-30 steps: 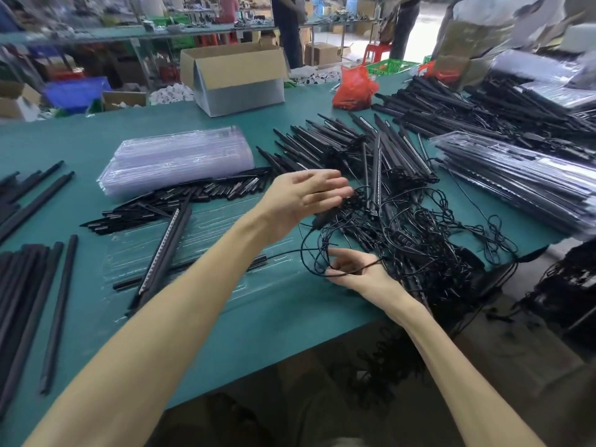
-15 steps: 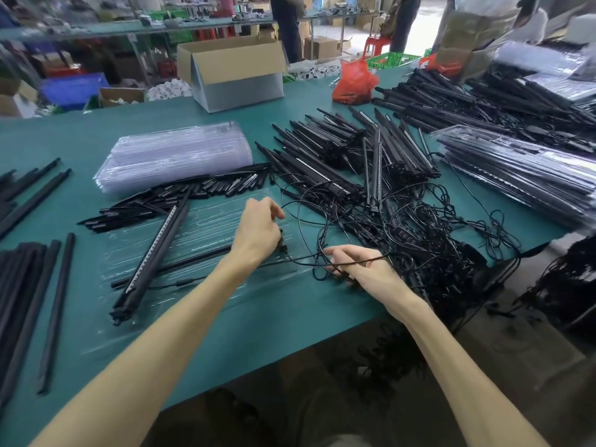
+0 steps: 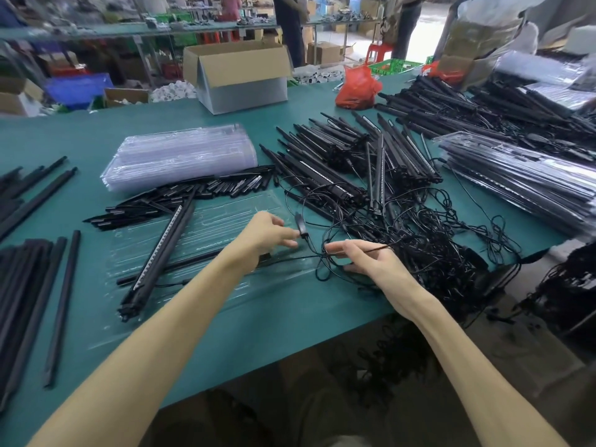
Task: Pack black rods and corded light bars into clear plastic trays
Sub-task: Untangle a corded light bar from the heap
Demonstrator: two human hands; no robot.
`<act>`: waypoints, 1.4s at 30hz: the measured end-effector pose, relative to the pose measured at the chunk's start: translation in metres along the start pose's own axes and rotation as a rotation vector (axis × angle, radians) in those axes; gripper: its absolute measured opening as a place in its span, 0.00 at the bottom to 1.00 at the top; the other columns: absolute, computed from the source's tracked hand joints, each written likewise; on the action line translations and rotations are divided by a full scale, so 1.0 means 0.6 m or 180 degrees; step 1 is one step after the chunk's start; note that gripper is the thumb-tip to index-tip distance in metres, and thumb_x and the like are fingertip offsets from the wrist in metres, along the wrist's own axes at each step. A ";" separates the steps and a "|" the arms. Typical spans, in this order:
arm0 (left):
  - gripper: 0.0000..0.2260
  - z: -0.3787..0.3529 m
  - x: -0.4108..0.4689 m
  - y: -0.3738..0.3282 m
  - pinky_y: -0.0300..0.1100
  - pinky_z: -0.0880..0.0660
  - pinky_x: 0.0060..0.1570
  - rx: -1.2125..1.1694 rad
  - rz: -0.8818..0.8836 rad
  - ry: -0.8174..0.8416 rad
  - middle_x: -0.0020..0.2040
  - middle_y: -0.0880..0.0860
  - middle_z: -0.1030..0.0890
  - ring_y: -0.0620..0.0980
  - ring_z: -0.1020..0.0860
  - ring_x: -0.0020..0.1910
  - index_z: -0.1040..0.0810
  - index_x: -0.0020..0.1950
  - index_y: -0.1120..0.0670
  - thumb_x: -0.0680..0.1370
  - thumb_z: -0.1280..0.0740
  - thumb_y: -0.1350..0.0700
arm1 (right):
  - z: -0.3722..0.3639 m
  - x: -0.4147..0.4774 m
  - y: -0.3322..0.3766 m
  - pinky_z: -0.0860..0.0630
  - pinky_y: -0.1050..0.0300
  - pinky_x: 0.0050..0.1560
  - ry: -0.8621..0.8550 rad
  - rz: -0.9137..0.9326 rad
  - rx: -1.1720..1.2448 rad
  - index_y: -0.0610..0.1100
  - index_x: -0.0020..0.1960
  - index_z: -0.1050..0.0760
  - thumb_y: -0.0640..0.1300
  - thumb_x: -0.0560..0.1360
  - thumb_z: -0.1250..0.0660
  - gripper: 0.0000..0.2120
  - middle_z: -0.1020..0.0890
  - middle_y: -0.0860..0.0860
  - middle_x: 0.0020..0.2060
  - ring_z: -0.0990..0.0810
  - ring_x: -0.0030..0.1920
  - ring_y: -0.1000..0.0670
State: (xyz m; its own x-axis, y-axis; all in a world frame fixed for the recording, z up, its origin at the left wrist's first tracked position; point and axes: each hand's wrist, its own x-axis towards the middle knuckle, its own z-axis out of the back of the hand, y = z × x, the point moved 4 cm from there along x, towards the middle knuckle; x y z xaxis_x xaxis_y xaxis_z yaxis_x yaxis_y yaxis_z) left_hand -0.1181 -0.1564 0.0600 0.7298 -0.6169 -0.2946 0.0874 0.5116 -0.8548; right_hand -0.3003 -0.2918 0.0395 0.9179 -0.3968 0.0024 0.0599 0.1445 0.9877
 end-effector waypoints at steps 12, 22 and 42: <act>0.13 -0.037 -0.002 -0.021 0.38 0.30 0.33 -0.0451 0.0093 -0.0184 0.52 0.53 0.17 0.46 0.16 0.40 0.22 0.57 0.60 0.83 0.37 0.51 | -0.001 0.021 0.081 0.18 0.54 0.53 -0.0132 0.0457 0.0829 0.36 0.59 0.20 0.48 0.85 0.42 0.18 0.15 0.39 0.54 0.16 0.56 0.40; 0.08 -0.039 -0.014 -0.031 0.33 0.26 0.41 0.0377 -0.0941 -0.0006 0.47 0.50 0.16 0.43 0.20 0.41 0.18 0.54 0.57 0.76 0.29 0.64 | 0.037 0.013 0.196 0.19 0.58 0.52 -0.0014 0.0815 0.2468 0.41 0.57 0.20 0.50 0.85 0.45 0.18 0.15 0.44 0.53 0.17 0.57 0.46; 0.15 -0.097 -0.025 -0.010 0.53 0.24 0.58 0.1927 -0.1166 0.0259 0.57 0.52 0.34 0.54 0.25 0.53 0.28 0.59 0.53 0.76 0.27 0.56 | 0.115 0.004 0.092 0.24 0.58 0.25 -0.2462 0.0475 0.0865 0.39 0.41 0.26 0.52 0.86 0.46 0.23 0.18 0.47 0.32 0.14 0.33 0.40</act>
State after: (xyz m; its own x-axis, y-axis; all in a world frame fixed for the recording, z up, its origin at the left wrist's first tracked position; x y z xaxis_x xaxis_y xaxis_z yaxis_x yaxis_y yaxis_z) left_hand -0.1691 -0.1849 0.0445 0.5306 -0.8434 -0.0850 0.6958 0.4906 -0.5245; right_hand -0.3217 -0.3476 0.1050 0.3742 -0.9159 0.1451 -0.2289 0.0605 0.9716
